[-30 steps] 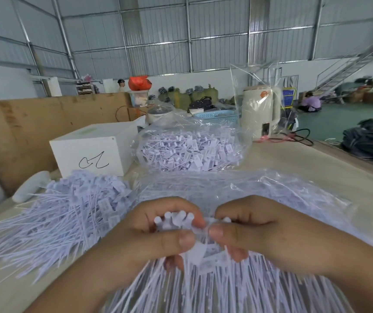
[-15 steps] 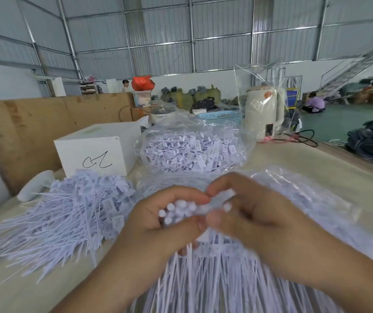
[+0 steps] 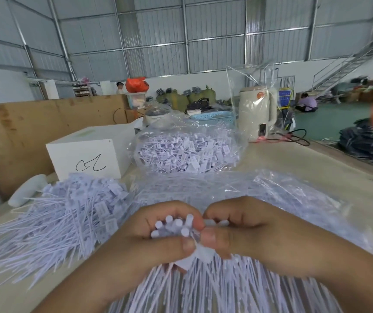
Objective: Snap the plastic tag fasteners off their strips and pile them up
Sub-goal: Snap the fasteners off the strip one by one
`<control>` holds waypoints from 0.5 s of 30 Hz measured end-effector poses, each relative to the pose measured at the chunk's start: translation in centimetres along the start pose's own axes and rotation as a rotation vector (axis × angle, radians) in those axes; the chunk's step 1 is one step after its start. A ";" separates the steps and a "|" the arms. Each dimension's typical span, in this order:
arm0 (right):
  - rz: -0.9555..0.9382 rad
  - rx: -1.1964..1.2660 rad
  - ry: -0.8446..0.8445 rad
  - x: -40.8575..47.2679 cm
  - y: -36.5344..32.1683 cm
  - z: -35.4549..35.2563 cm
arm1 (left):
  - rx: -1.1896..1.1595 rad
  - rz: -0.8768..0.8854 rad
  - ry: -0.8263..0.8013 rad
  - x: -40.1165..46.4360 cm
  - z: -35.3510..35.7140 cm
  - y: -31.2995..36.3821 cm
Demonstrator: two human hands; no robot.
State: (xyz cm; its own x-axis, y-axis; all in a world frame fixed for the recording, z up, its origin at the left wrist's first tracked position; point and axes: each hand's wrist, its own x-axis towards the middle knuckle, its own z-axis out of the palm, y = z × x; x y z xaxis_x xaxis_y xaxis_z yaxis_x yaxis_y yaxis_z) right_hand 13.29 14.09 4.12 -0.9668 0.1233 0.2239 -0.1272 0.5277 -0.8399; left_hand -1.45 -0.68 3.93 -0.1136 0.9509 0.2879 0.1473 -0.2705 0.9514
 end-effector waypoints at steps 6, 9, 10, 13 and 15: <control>-0.006 -0.114 0.154 0.1 -0.2 0.4 | 0.077 0.013 0.152 0.1 0.6 -0.1; -0.043 -0.201 0.330 0.3 -0.3 1.3 | 0.122 0.067 0.278 0.2 1.2 -0.4; -0.059 -0.209 0.394 0.4 -0.6 1.7 | 0.124 0.078 0.319 0.3 1.4 -0.3; -0.096 -0.172 0.612 0.6 -0.8 2.2 | 0.107 0.111 0.461 0.5 1.6 -0.2; -0.094 -0.106 0.721 0.6 -0.9 1.2 | 0.086 0.094 0.528 0.6 1.6 -0.2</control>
State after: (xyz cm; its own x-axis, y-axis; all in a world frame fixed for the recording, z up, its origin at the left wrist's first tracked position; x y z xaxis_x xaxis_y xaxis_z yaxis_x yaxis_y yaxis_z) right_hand 12.54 12.67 4.37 -0.5622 0.5764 0.5930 -0.1447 0.6375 -0.7568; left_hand -0.01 0.21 3.70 -0.5709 0.7125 0.4080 0.2579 -0.3162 0.9130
